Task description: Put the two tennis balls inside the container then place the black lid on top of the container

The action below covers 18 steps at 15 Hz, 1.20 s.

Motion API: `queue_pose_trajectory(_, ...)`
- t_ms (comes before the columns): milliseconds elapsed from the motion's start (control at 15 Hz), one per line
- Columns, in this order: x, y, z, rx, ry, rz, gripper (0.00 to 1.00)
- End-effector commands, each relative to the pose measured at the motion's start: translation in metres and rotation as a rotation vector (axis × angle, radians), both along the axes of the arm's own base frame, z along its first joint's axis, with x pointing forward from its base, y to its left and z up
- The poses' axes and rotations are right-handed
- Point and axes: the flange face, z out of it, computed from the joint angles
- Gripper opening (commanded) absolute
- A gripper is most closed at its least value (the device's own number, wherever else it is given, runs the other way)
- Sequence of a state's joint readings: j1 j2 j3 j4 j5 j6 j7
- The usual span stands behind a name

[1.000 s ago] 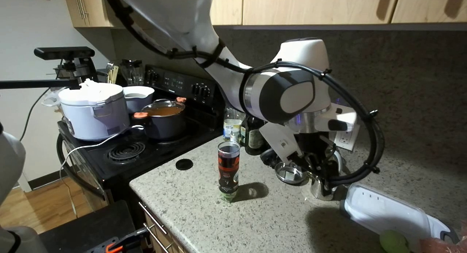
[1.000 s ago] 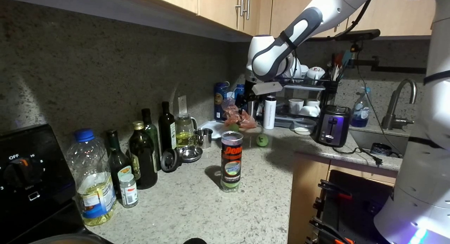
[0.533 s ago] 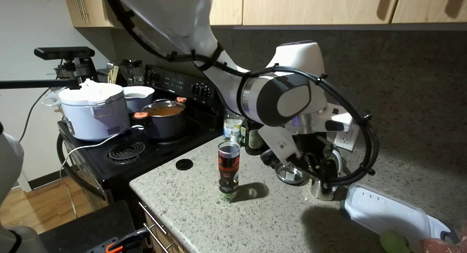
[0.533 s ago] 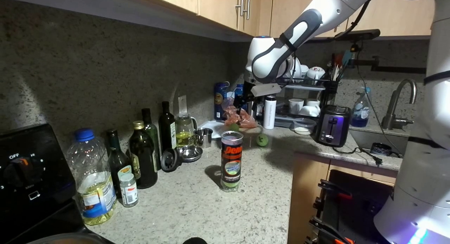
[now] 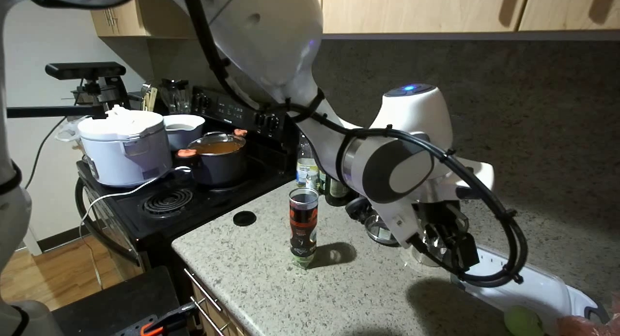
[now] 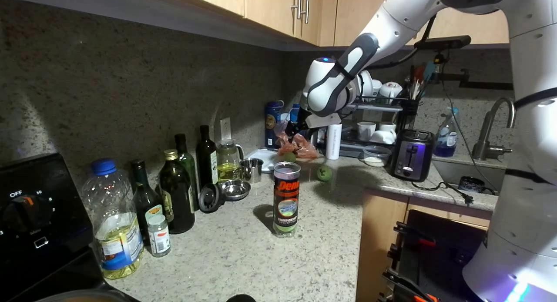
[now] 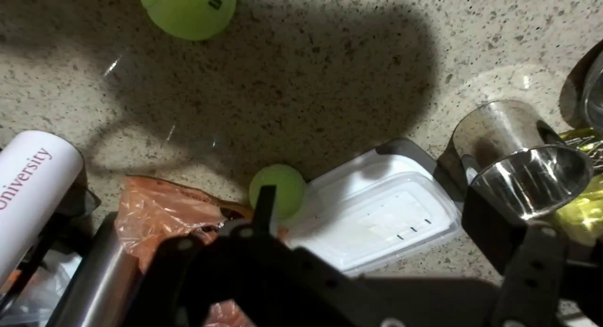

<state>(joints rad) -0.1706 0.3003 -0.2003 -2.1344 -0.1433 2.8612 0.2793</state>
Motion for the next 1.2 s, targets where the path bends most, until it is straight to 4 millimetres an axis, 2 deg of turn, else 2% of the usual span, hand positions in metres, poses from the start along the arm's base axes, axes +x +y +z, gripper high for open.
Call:
queue_pose_trajectory(0,0.026,-0.020,-0.015,-0.005,-0.023,-0.025,1.00)
queue_pose_trajectory(667,0.086,-0.077,-0.062,-0.040,-0.017,-0.108,1.00)
queue_pose_trajectory(1133,0.115,-0.118,-0.098,-0.004,0.045,-0.164,1.00)
